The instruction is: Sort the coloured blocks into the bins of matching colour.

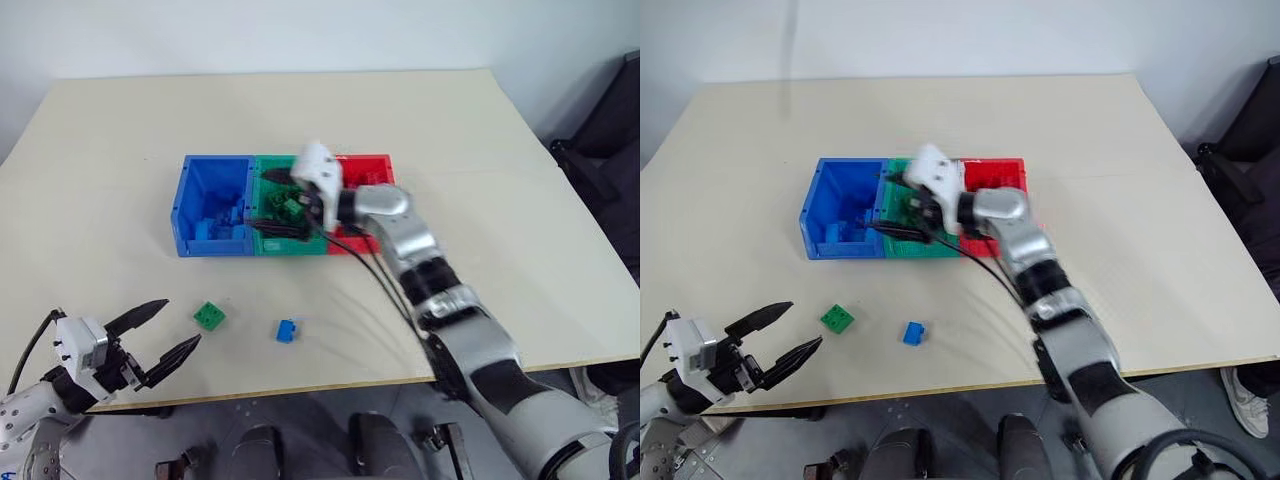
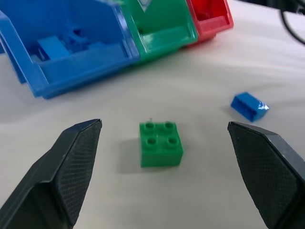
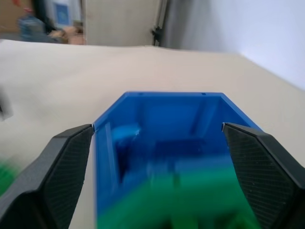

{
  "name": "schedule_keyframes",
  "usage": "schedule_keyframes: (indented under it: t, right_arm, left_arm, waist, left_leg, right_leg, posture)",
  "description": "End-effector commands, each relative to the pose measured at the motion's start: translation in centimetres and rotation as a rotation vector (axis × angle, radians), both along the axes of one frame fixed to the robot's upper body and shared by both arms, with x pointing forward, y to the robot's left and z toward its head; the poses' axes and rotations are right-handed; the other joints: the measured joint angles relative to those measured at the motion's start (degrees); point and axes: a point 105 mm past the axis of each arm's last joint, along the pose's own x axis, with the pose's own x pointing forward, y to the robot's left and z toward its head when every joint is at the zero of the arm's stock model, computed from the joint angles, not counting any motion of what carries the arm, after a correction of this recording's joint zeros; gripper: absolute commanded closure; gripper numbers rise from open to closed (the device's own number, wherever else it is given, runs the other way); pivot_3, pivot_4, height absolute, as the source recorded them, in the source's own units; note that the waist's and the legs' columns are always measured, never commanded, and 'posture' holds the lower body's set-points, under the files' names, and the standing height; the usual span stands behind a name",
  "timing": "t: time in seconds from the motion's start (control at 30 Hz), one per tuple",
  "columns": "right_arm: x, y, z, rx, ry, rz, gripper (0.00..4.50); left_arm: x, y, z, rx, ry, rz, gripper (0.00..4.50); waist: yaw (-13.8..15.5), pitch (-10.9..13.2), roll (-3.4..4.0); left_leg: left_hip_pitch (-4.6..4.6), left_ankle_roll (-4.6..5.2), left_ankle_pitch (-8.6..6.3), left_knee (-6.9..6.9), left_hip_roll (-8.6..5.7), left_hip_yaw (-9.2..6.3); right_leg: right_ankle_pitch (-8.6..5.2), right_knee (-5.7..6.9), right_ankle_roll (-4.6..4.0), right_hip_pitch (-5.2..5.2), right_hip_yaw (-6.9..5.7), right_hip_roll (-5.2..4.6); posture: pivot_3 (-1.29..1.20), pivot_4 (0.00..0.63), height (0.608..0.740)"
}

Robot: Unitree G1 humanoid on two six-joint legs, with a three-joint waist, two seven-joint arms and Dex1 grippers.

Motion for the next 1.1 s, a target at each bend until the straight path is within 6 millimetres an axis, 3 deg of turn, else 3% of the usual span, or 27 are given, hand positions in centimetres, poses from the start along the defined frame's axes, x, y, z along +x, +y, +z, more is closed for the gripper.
schedule_keyframes:
  t: [0.03,0.13,0.27,0.37,0.47,0.6,0.77,0.9,1.1]
  right_arm:
    - [-2.7,-3.3,0.2,0.015,-0.069,0.073,0.01]
    - [-4.8,-7.4,-1.3,0.033,-0.107,0.075,0.01]
    - [-6.9,-11.0,-3.6,-0.040,-0.091,0.076,0.01]
    - [-8.4,-14.3,-4.6,-0.057,0.044,0.038,0.01]
    - [-9.5,-16.7,-5.9,-0.116,0.096,0.002,0.01]
    - [-10.7,-17.5,-6.8,-0.125,0.128,-0.026,0.01]
    - [-11.9,-18.2,-7.0,-0.112,0.138,-0.093,0.01]
    - [-12.6,-18.7,-7.1,-0.116,0.156,-0.148,0.01]
    - [-13.6,-18.5,-6.9,-0.107,0.163,-0.187,0.01]
  left_arm:
    - [0.1,0.4,0.6,0.042,-0.018,-0.036,0.00]
    - [0.5,0.9,0.9,0.062,0.006,-0.062,0.00]
    - [0.7,2.4,1.0,0.132,0.033,-0.071,0.00]
    - [1.1,3.9,1.5,0.187,0.037,-0.085,0.00]
    - [1.7,3.3,1.7,0.207,0.043,-0.153,0.00]
    - [2.8,-0.1,2.7,0.181,-0.003,-0.258,0.00]
    - [3.3,-6.5,4.2,0.198,-0.026,-0.482,0.00]
    - [3.1,-11.0,3.7,0.313,-0.022,-0.686,0.00]
    - [4.5,-13.1,0.8,0.486,0.021,-0.776,0.00]
  waist:
    - [0.4,0.0,0.01]
    - [0.5,0.0,0.04]
    - [0.8,0.0,0.07]
    - [1.1,0.1,0.10]
    - [1.6,0.1,0.10]
    - [2.2,0.1,0.10]
    - [2.9,0.1,0.09]
    - [3.4,0.1,0.10]
    - [3.8,0.1,0.10]
  left_leg:
    - [0.00,0.01,-0.01,-0.02,-0.02,0.03]
    - [0.02,0.02,-0.01,-0.03,0.04,0.15]
    - [0.13,-0.01,0.00,-0.02,0.21,0.41]
    - [0.19,-0.01,0.00,0.00,0.25,0.43]
    - [0.23,-0.01,0.00,0.05,0.25,0.44]
    - [0.29,-0.01,-0.01,0.08,0.27,0.47]
    - [0.25,-0.03,0.00,0.16,0.26,0.45]
    - [0.27,-0.02,0.00,0.23,0.19,0.46]
    - [0.30,-0.05,0.02,0.29,0.23,0.48]
  right_leg:
    - [0.00,-0.04,0.00,0.00,0.00,0.00]
    - [0.00,-0.19,0.01,-0.02,0.02,0.03]
    - [0.00,-0.31,0.02,0.04,0.01,0.18]
    - [0.00,-0.35,0.02,0.11,-0.01,0.21]
    - [0.01,-0.38,0.03,0.17,-0.01,0.20]
    - [0.01,-0.40,0.04,0.20,0.02,0.22]
    - [0.04,-0.30,0.08,0.21,0.04,0.21]
    - [0.07,-0.35,0.15,0.28,0.09,0.22]
    - [0.07,-0.47,0.15,0.25,0.19,0.38]
  posture:
    - [0.00,0.150,0.740]
    - [0.00,0.150,0.740]
    - [0.00,0.150,0.740]
    - [0.00,0.150,0.740]
    - [0.00,0.150,0.740]
    - [0.00,0.150,0.740]
    - [0.00,0.150,0.740]
    - [0.00,0.150,0.740]
    - [0.00,0.150,0.740]
